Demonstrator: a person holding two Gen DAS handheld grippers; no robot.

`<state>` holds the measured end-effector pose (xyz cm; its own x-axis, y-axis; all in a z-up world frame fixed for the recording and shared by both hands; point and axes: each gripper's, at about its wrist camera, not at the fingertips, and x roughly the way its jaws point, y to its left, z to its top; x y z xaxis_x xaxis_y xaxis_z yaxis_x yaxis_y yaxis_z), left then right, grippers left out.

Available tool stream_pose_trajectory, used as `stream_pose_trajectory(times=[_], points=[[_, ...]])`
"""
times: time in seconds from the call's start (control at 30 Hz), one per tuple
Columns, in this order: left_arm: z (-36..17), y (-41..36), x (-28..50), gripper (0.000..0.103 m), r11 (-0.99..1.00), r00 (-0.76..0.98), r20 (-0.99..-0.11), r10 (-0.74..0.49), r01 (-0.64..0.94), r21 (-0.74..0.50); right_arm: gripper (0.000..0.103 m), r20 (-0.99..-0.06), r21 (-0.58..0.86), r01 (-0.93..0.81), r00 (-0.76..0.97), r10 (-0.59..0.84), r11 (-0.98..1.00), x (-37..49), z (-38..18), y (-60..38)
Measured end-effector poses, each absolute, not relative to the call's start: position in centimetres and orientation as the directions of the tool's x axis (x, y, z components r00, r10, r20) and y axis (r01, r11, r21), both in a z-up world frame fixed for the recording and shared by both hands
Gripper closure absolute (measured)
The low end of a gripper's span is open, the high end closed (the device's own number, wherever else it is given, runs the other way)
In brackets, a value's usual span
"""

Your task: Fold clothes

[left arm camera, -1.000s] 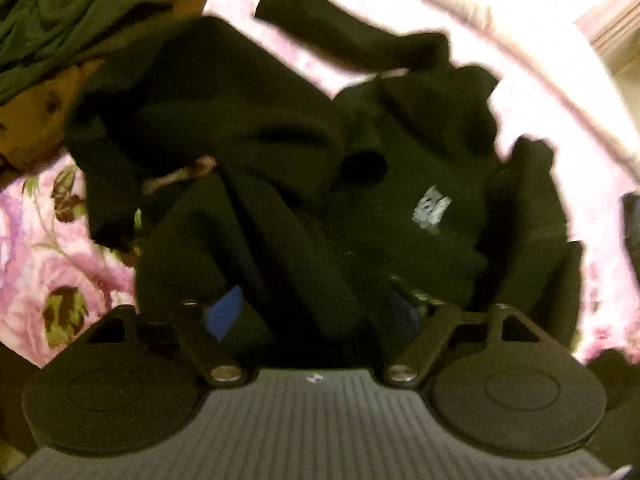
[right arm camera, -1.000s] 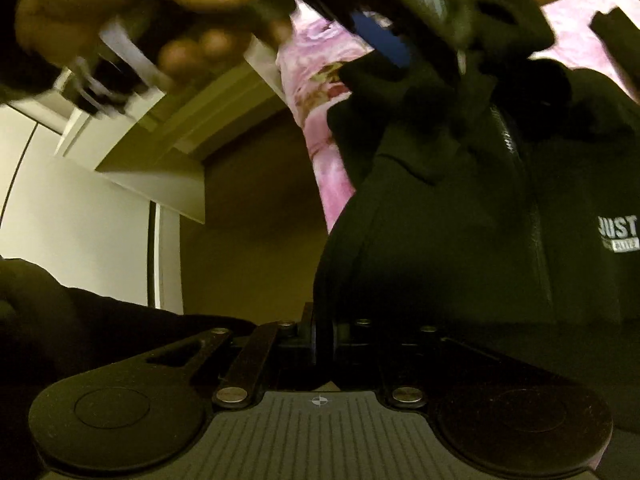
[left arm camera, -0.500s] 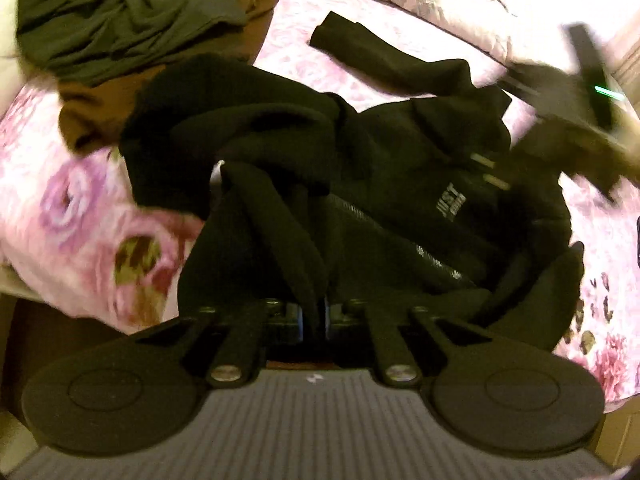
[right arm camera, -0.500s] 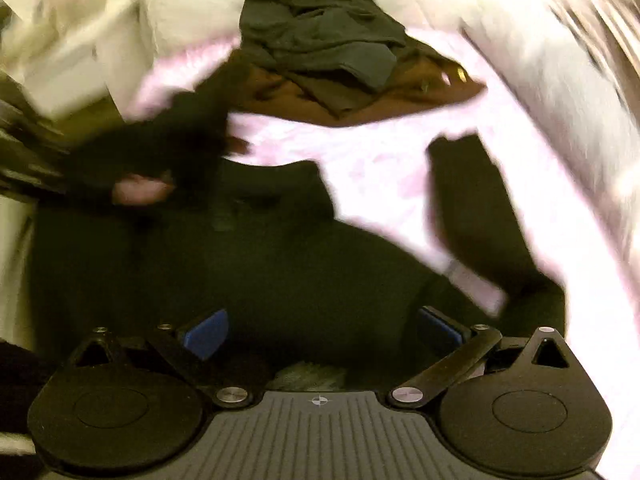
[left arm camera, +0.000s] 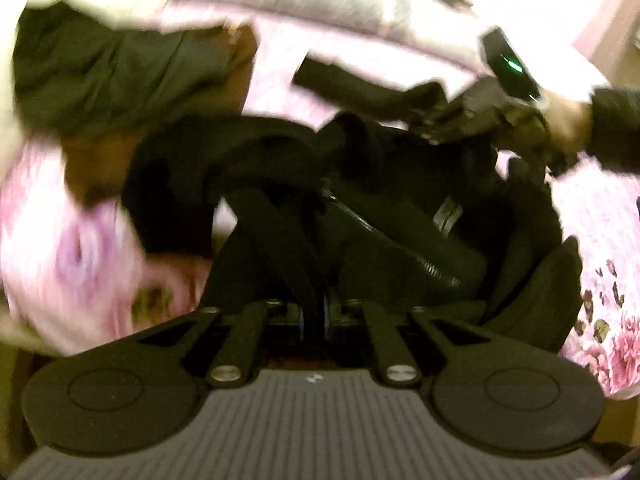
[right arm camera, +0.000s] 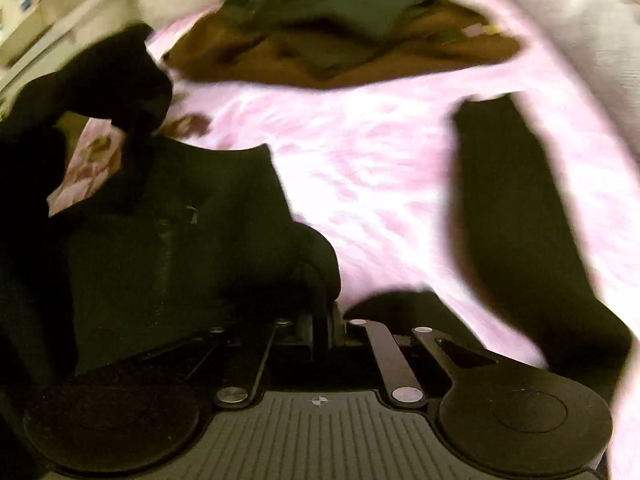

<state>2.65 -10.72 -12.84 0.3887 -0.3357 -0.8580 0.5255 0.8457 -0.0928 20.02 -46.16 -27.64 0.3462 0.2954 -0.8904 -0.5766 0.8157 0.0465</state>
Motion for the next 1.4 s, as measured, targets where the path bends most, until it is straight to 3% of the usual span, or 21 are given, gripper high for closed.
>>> stream_pose_trajectory(times=[0.13, 0.3, 0.47, 0.7, 0.93, 1.17, 1.4], points=[[-8.1, -13.7, 5.2, 0.100, 0.795, 0.494, -0.775, -0.396, 0.606, -0.020, 0.099, -0.806, -0.036, -0.268, 0.578, 0.130, 0.963, 15.9, -19.8, -54.8], [-2.2, -18.1, 6.3, 0.100, 0.718, 0.563, -0.626, -0.540, 0.696, 0.006, 0.099, -0.684, -0.094, 0.076, 0.719, -0.120, 0.993, 7.3, -10.2, -63.8], [3.1, -22.3, 4.4, 0.100, 0.594, 0.522, -0.486, -0.701, 0.805, 0.008, 0.099, -0.535, -0.089, 0.349, 0.773, -0.341, 0.933, -3.5, -1.9, -67.1], [8.4, -23.3, -0.2, 0.100, 0.383, 0.363, -0.329, -0.872, 0.924, 0.006, 0.099, -0.281, -0.079, 0.636, 0.724, -0.630, 0.767, -17.5, 7.4, -61.2], [11.2, -20.8, -2.8, 0.100, 0.295, 0.296, -0.284, -0.912, 0.954, 0.047, 0.099, -0.157, -0.114, 0.716, 0.671, -0.724, 0.689, -25.8, 12.3, -56.0], [10.9, -23.9, -1.4, 0.100, 0.315, 0.318, -0.286, -0.904, 0.947, 0.057, 0.099, -0.189, -0.060, 0.724, 0.668, -0.720, 0.687, -26.2, 11.7, -60.8], [7.8, -33.1, 3.2, 0.099, 0.527, 0.518, -0.292, -0.804, 0.848, 0.051, 0.099, -0.257, -0.077, 0.614, 0.749, -0.611, 0.785, -17.9, 9.6, -74.7]])
